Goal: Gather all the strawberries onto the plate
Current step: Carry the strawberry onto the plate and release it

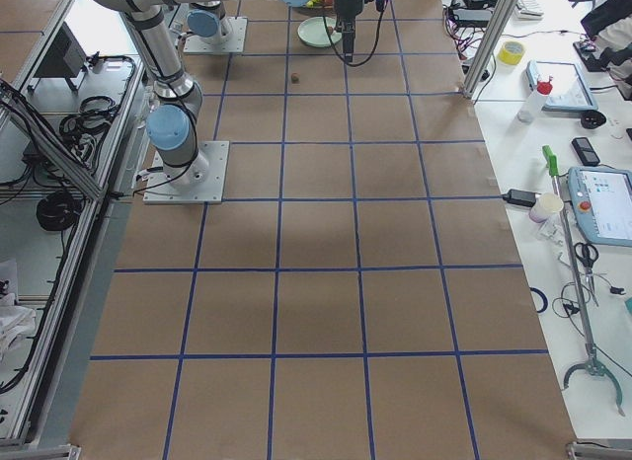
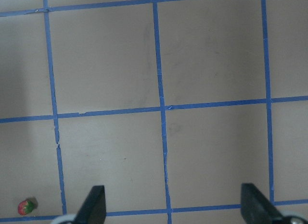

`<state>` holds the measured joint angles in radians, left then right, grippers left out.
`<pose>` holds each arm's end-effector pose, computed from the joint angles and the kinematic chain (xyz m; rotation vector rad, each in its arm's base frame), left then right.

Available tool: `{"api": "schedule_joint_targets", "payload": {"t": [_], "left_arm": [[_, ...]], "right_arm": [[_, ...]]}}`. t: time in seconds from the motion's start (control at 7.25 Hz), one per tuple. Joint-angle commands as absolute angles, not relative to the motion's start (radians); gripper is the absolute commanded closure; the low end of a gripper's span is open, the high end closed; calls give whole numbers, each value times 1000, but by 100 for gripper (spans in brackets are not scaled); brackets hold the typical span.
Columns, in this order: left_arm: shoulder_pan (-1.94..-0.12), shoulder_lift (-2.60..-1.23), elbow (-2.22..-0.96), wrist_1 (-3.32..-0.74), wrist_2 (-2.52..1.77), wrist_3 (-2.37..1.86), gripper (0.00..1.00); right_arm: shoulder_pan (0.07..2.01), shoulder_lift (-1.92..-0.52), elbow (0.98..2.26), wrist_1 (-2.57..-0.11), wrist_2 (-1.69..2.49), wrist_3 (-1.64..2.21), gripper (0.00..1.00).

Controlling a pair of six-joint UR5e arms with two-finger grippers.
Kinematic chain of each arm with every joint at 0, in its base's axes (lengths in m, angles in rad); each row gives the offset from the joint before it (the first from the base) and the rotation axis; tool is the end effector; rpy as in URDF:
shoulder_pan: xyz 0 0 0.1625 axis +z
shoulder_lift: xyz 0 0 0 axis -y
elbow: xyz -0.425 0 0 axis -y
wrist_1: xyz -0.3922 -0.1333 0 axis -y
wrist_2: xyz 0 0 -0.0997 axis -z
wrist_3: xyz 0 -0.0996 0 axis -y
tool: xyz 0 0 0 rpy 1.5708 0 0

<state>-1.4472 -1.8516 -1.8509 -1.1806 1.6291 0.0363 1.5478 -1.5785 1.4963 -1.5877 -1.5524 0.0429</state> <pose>-0.0610 -0.5429 0.2473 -0.1269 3.0829 0.2703 0.1237 -0.4996 0.5305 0.1013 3.1168 -0.1544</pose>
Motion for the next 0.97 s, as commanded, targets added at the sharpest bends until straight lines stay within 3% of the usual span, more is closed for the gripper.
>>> {"api": "schedule_joint_targets", "payload": {"t": [0.0,0.14,0.28,0.41,0.83], "left_arm": [[-1342,-1850,-1920,-1189,1654,118,100],[-1344,-1851,-1933,-1181,1640,104,91],[-1344,-1852,-1934,-1186,1600,101,73],[-1344,-1852,-1930,-1189,1585,103,1],[-1402,-1821,-1916,-1190,1547,97,0]], "right_arm": [[1548,-1578,1496,-1588,-1555,40,0],[1548,-1578,1497,-1588,-1557,40,0],[1548,-1578,1497,-1588,-1557,40,0],[1548,-1578,1497,-1589,-1557,34,0],[1548,-1578,1497,-1589,-1574,29,0]]}}
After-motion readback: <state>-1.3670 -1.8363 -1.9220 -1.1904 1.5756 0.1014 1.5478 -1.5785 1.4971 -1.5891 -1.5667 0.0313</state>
